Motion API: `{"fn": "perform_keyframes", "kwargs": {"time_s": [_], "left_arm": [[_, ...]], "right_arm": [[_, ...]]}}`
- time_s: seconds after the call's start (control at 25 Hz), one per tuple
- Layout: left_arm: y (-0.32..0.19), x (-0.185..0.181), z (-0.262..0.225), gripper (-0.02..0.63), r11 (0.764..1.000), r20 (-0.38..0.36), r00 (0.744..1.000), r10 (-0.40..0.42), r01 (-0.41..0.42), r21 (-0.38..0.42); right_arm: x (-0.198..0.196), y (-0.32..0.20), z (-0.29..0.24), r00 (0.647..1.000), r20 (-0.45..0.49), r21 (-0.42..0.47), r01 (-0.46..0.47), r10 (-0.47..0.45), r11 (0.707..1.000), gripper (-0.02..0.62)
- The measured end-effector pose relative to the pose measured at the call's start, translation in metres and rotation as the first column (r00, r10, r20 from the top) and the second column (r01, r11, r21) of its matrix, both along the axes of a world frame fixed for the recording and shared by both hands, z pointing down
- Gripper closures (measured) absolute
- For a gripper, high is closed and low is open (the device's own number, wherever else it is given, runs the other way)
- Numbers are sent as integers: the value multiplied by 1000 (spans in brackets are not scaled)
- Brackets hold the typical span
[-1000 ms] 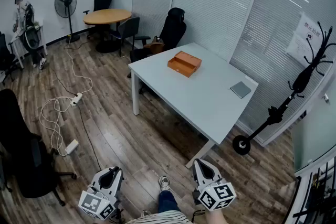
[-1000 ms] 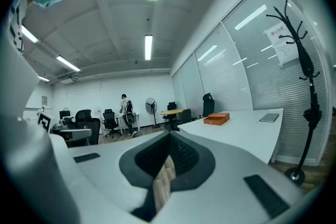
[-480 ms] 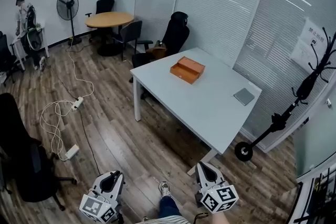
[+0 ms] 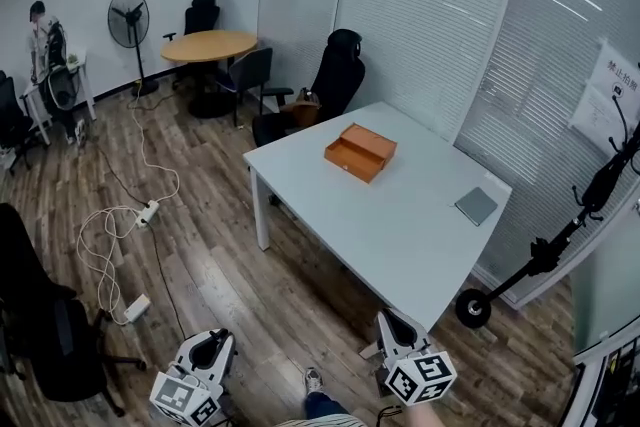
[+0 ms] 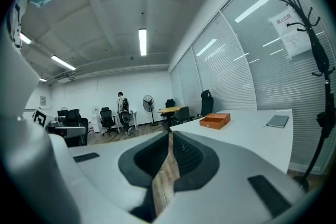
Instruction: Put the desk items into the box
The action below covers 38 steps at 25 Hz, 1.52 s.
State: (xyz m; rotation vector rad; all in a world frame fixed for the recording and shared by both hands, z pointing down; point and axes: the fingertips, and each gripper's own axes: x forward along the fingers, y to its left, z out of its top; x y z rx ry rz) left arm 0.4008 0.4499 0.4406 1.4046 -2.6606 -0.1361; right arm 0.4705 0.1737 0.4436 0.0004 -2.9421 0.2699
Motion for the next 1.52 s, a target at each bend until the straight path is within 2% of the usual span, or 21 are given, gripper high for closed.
{"fn": "perform_keyframes", "kwargs": {"time_s": [0.4,0.6,0.84,1.04,1.24,1.52], "left_arm": [[-96,-102,-9,554,996,22,996,-86,85,30],[-124,-132,-3,554,993,21,994,-111,110,29],[-139,-176,5,554,992,-8,993,-121,121,29],[-156,-227,10,554,997,-8,998,-69,70,25],[-165,-288,17,554,999,-14,1000,26,-26,22],[-170,-387,11,554,980,-20,980,197,-197,24]], "right_arm": [[-113,-97,0,998,11,-25,60,-60,998,568],[-153,-128,6,997,15,-21,82,-81,996,568],[-186,-141,13,998,4,-47,71,-70,996,568],[-210,-154,26,1000,-18,-56,5,-6,998,568],[-243,-159,36,994,-32,-61,-108,106,992,568],[-312,-135,28,965,-24,-78,-264,263,961,568]]}}
